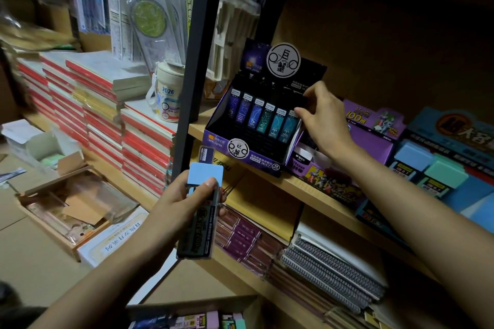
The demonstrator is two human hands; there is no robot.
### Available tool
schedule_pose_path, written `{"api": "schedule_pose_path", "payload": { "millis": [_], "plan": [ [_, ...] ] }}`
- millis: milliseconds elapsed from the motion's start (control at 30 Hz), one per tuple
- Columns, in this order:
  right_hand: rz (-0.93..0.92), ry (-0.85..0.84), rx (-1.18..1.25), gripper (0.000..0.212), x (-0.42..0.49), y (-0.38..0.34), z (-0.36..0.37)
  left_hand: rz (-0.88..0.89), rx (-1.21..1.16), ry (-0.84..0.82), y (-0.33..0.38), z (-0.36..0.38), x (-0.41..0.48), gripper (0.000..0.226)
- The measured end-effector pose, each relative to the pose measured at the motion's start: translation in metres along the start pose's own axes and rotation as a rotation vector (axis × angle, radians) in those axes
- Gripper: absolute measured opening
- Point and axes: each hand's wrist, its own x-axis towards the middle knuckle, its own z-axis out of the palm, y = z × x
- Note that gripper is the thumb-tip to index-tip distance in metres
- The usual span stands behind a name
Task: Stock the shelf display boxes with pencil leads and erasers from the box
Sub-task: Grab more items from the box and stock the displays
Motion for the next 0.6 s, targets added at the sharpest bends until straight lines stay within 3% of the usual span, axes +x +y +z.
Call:
{"api": "schedule_pose_path", "payload": {
  "millis": [100, 267, 433, 500, 600],
  "plan": [
    [-0.024, 0.043, -0.090, 0.018, 0.001, 0.001, 0.001, 0.001, 0.007, -0.003, -0.001, 0.000, 0.000, 0.036],
    [0.000, -0.019, -0.150, 0.024, 0.005, 0.000, -0.006, 0.023, 0.020, -0.018, 0.003, 0.003, 0.001, 0.037],
    [0.032, 0.014, 0.054, 0.023, -0.030, -0.021, -0.016, 0.031, 0.044, -0.022, 0.007, 0.006, -0.002, 0.039],
    [0.084, -0.091, 0.202, 0.014, -0.056, -0.035, -0.018, 0.039, 0.065, -0.041, 0.008, 0.008, -0.006, 0.036],
    [0.222, -0.408, 0.537, 0.010, -0.098, -0.063, -0.017, 0.035, 0.076, -0.076, 0.007, 0.013, -0.012, 0.032]
  ]
}}
